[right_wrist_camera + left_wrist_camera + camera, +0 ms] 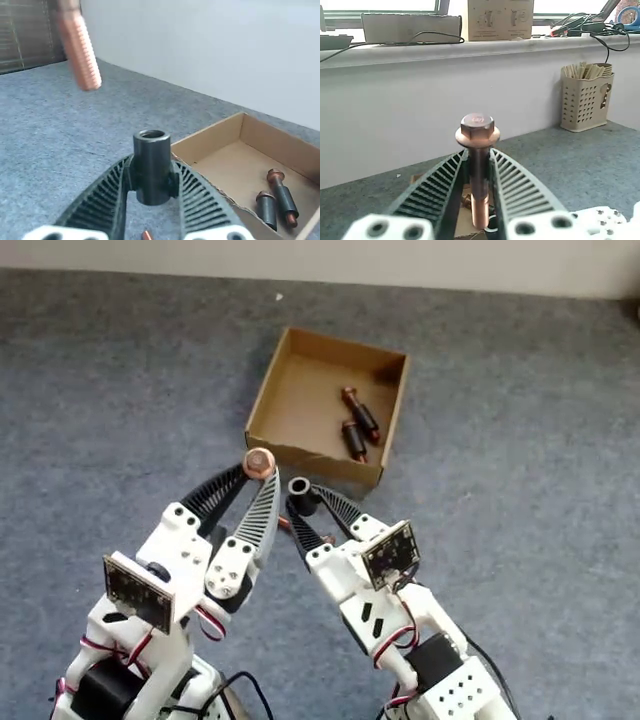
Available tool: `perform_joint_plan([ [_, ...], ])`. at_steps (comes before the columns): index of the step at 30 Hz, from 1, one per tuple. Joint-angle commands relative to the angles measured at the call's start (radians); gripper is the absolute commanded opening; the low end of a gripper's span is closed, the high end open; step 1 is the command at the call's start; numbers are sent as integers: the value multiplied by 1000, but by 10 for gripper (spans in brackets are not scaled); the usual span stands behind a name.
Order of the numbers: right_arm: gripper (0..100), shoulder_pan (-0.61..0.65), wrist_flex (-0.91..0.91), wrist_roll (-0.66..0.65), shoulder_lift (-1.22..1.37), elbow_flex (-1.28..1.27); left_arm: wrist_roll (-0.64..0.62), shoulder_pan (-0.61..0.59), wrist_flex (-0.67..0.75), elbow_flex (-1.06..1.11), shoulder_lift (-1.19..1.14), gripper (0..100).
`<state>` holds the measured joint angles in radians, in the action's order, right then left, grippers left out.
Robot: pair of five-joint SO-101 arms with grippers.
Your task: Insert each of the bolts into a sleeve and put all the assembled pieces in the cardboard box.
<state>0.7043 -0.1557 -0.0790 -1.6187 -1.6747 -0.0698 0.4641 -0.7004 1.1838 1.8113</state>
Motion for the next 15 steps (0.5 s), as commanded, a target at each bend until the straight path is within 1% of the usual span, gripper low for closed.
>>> perform_joint_plan([
  [1,5,13,36,-12,-19,-70,-12,65,31,-58,4,6],
  [6,5,15,36,-15,-19,-90,-9,131,34,-48,-7,6],
  [10,5,16,38,-83,-21,-94,-9,134,37,-7,-7,6],
  [15,5,10,39,-84,-21,-94,-11,136,37,4,-7,6],
])
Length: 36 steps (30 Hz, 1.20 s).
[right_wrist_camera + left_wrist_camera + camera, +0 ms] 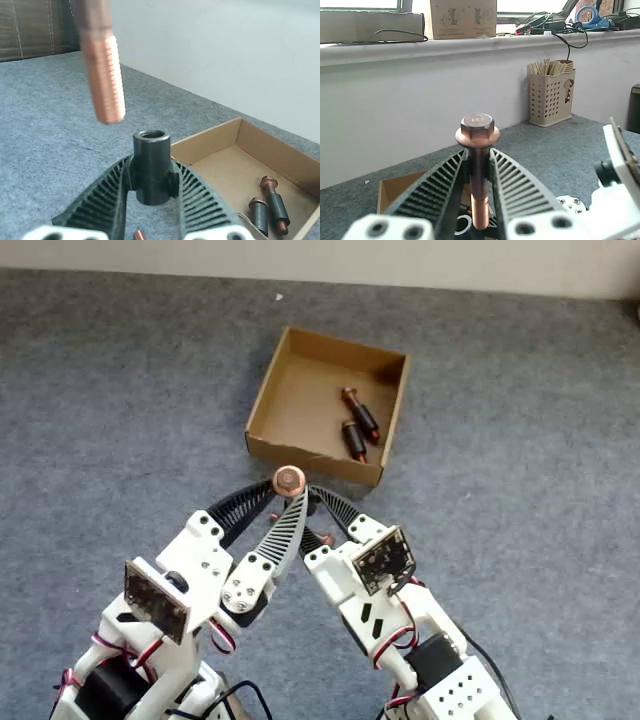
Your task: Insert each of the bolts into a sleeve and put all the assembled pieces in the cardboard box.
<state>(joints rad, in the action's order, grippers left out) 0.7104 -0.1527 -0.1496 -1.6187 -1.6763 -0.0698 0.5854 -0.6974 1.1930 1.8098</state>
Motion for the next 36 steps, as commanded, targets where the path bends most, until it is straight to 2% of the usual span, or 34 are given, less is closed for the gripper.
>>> perform_joint_plan([
  [1,5,5,36,-14,-21,-91,-11,15,34,-4,-5,6],
  [9,5,5,102,-14,-21,-93,-9,4,153,102,-5,6],
  [13,5,5,104,-14,-21,-93,-9,2,155,101,-4,6],
  [23,5,5,105,-14,-21,-93,-11,-105,184,99,-4,6],
  [27,5,10,105,-17,-21,-93,-9,-119,255,134,-4,6],
  [36,5,12,105,-17,-21,-93,-11,-111,261,173,-5,6],
])
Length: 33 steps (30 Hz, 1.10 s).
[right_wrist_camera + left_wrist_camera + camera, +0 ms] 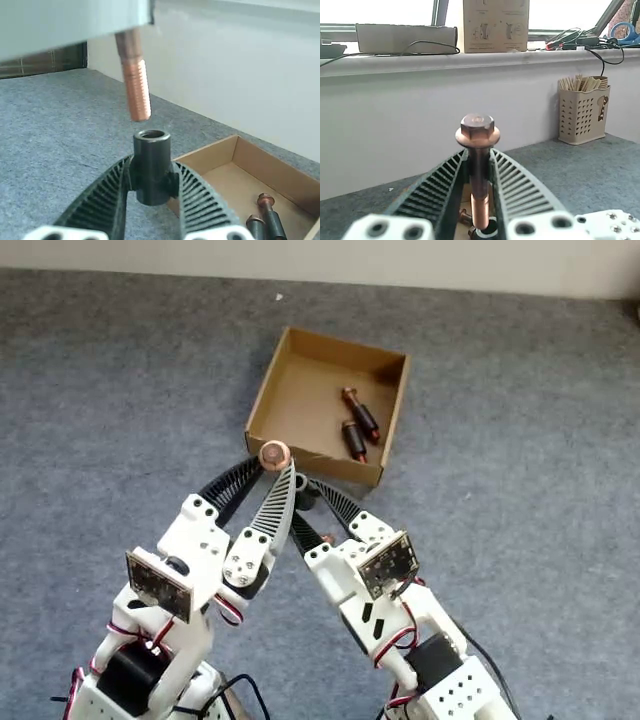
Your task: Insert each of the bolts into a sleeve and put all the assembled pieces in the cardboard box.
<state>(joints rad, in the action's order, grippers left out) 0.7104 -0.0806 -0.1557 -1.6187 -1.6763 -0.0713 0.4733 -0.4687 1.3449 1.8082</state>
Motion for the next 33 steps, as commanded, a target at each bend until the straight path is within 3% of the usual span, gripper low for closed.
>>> perform_joint_plan([
  [1,5,12,33,-12,-21,-93,-9,1,34,33,-4,6],
  [26,5,13,25,-14,-21,-93,-8,84,32,88,4,6],
  [33,5,-45,33,-11,-21,-93,-8,77,21,96,5,17],
])
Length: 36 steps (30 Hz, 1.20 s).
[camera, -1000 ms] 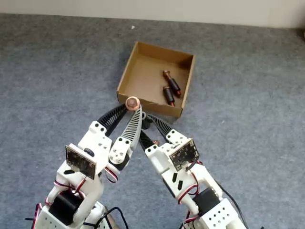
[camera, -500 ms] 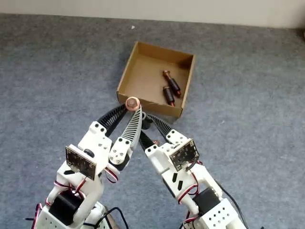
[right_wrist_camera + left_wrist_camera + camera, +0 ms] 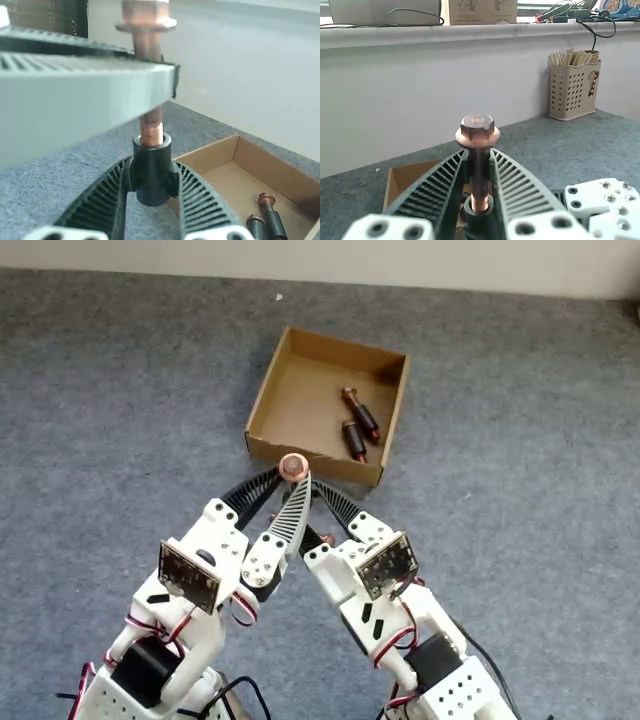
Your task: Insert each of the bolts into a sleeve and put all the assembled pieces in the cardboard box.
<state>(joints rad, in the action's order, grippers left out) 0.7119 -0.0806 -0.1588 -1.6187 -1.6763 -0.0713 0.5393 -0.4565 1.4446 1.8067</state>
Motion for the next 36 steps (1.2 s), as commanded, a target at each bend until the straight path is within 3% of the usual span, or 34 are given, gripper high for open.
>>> perform_joint_plan([
  [1,5,-61,33,-6,-21,-93,-8,12,-11,-5,7,35],
  [6,5,-82,33,-5,-21,-93,-6,12,-138,-42,-1,144],
  [10,5,-82,33,-5,-21,-93,124,12,-245,-108,-1,151],
  [19,5,-119,25,-3,-21,-93,292,-15,-473,-269,8,146],
  [24,5,-185,-54,-3,-19,-91,305,-237,-606,-262,8,146],
  [30,5,-189,-240,72,-19,-62,305,-555,-614,-127,8,146],
  [36,5,-222,-424,107,-12,70,305,-783,-614,58,8,146],
])
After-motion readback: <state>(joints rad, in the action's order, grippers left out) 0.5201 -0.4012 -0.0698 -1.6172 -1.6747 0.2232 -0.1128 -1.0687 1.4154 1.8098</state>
